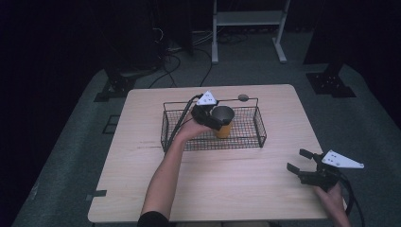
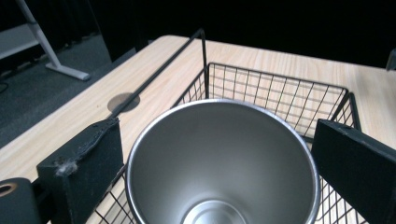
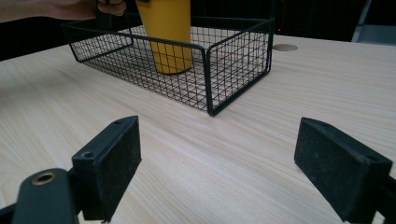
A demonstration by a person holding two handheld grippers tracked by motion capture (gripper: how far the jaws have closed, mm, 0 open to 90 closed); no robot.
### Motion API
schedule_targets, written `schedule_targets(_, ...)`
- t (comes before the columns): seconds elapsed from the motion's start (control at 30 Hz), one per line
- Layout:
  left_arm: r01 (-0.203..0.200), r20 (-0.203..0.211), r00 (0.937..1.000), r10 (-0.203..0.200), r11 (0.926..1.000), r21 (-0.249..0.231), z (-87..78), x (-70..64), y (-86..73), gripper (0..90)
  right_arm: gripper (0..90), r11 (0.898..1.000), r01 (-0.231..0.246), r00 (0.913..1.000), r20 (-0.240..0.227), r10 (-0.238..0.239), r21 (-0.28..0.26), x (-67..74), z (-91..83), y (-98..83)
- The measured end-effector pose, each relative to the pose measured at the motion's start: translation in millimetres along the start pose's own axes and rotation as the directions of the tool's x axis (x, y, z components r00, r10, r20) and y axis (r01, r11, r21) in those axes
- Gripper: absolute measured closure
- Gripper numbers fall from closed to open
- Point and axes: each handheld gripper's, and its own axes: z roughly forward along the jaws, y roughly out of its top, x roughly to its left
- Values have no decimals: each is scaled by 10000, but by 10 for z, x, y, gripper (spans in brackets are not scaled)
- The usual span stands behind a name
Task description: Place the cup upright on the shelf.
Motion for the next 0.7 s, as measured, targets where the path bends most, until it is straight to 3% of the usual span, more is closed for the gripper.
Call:
schedule_targets(0.37,-105,28,9999,107,9979,-640,-152,-87,96,12,137,10000,-2,10000,70,2,11,6,1,-1)
schedule_targets(0.7,-170,-46,9999,166,9958,-900,-314,-192,101,12,136,10000,4,9998,192,-5,48,12,2,-1)
